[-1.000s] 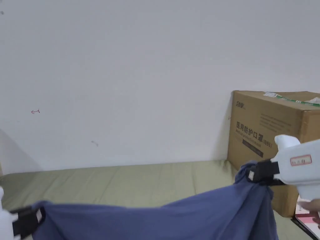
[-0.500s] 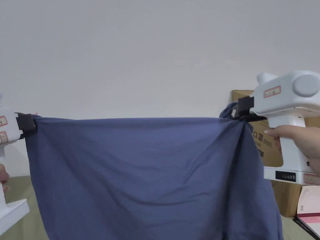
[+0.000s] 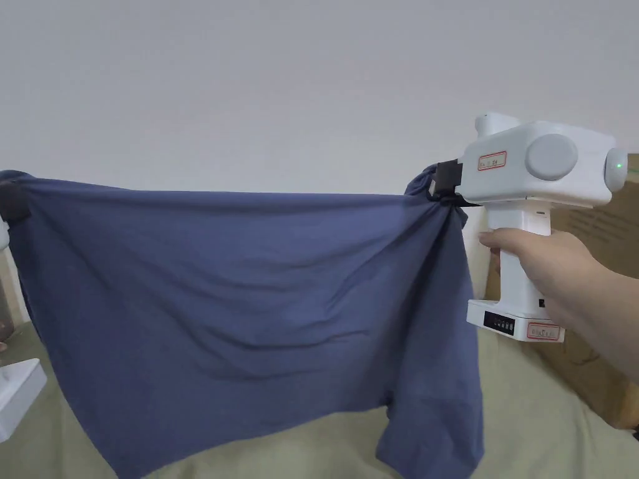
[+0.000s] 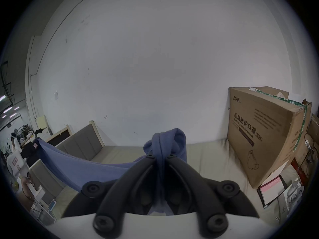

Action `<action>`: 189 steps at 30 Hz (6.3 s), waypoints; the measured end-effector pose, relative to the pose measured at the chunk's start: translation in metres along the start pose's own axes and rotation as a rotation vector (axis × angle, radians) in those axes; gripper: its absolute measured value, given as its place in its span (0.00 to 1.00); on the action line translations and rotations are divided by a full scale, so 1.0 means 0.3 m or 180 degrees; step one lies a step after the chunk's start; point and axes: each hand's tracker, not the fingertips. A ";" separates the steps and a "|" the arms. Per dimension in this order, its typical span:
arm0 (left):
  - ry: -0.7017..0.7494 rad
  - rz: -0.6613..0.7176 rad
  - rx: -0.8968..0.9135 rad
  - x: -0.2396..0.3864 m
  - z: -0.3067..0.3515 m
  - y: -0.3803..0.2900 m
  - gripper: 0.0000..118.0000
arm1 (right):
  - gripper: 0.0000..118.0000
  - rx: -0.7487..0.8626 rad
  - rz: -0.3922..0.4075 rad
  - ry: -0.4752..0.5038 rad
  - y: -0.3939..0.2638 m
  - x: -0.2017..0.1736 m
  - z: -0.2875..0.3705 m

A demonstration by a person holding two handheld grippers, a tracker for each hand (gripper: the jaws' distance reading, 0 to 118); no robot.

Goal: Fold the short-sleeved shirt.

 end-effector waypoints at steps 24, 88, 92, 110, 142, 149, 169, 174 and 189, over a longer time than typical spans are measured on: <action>-0.0179 0.0232 -0.0719 -0.208 0.851 -0.570 0.02 | 0.03 -0.1571 -0.0006 0.0126 -1.206 0.073 0.711; -0.0318 -0.1055 -0.3359 -0.180 -0.243 -1.281 0.33 | 0.00 -0.0939 -0.0469 -0.0160 -1.182 0.019 0.368; -0.0460 -0.0926 -0.3274 -0.190 -0.159 -1.177 0.01 | 0.00 -0.1055 -0.0640 0.0101 -1.171 0.081 0.313; 0.0384 -0.0219 -0.2923 -0.346 0.011 -1.058 0.01 | 0.83 -0.3347 0.0564 -0.0996 -1.293 0.272 -0.383; -0.0648 -0.0286 -0.1459 -0.052 0.230 -0.147 0.01 | 0.00 -0.0461 -0.0157 -0.0166 -0.240 0.260 0.593; -0.0632 -0.0293 -0.1352 0.069 0.040 0.012 0.01 | 0.00 -0.0271 -0.0040 -0.0336 0.045 0.228 0.486; -0.0490 0.0020 -0.0669 0.311 -0.523 0.083 0.01 | 0.00 0.0761 0.0735 -0.1266 0.460 0.240 0.024; -0.0355 -0.0188 -0.0701 0.335 -0.547 -0.067 0.01 | 0.00 0.0674 0.0663 -0.1262 0.264 0.281 -0.065; -0.0589 -0.0523 -0.3329 -0.067 0.033 -1.161 0.01 | 0.00 -0.2515 0.0310 -0.0828 -1.282 0.533 0.215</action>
